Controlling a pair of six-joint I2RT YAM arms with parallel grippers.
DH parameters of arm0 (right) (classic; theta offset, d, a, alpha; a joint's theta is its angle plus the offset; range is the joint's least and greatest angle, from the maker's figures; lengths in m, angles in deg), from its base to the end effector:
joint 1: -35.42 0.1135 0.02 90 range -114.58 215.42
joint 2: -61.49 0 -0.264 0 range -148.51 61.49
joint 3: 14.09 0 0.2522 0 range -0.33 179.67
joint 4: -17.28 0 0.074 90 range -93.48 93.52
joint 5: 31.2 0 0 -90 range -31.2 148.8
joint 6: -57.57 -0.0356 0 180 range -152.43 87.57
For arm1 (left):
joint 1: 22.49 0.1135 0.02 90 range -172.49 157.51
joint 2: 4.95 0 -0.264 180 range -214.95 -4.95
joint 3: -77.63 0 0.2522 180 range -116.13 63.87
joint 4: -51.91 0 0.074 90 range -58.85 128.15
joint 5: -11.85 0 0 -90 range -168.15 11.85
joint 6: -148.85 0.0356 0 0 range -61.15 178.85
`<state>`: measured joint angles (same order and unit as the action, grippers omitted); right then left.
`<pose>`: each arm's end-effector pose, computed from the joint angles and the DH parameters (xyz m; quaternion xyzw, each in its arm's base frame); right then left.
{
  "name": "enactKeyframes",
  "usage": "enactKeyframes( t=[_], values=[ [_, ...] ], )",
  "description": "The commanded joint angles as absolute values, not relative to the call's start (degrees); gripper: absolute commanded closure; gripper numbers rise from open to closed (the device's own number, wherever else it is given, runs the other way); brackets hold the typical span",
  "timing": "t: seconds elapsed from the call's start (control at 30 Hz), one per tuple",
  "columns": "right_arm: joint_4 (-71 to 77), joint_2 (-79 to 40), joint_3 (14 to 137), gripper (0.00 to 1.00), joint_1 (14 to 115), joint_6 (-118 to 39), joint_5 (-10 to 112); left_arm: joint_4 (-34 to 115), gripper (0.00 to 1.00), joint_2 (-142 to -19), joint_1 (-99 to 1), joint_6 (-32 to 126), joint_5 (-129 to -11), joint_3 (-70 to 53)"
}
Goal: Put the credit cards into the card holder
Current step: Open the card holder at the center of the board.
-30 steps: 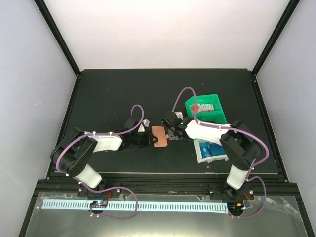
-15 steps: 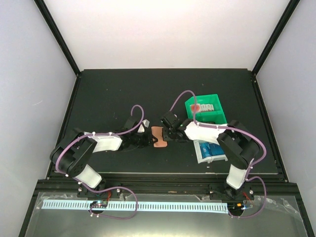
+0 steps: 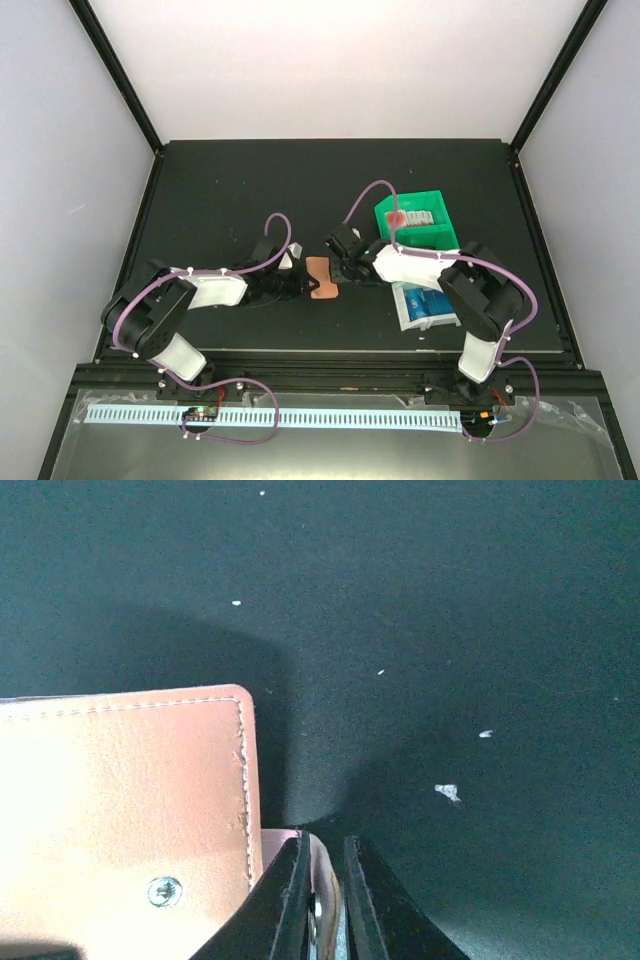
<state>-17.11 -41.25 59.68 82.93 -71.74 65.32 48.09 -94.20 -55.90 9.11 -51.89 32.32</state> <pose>0.2380 0.2538 0.1511 -0.0564 0.9700 0.1179 0.2051 0.2162 -0.1615 0.1241 -0.0480 0.9109 -0.3914 0.1219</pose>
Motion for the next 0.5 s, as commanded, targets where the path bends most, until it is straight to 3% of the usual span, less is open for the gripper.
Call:
enactKeyframes(
  t=[0.0, 0.23, 0.3, 0.37, 0.47],
  values=[
    [-17.25, -43.02, 61.03, 0.87, 82.38, -71.16, 65.18, 48.65, 0.87, -94.48, -56.09, 9.88, -52.96, 32.62],
    [-16.96, -43.76, 60.84, 0.86, 82.42, -70.78, 62.28, 48.71, 0.85, -95.3, -56.08, 9.88, -53.02, 32.53],
    [-16.73, -43.45, 60.68, 0.91, 82.38, -70.57, 62.14, 48.34, 0.83, -95.26, -56.12, 9.97, -53.19, 32.49],
    [-16.66, -42.8, 60.58, 0.98, 82.39, -70.29, 62.24, 47.34, 0.8, -94.86, -56.1, 10.14, -53.94, 32.42],
    [-17.34, -40.73, 60.54, 0.99, 82.34, -69.85, 63.15, 43.92, 0.67, -92.75, -56.14, 10.01, -57.33, 32.45]
  ],
)
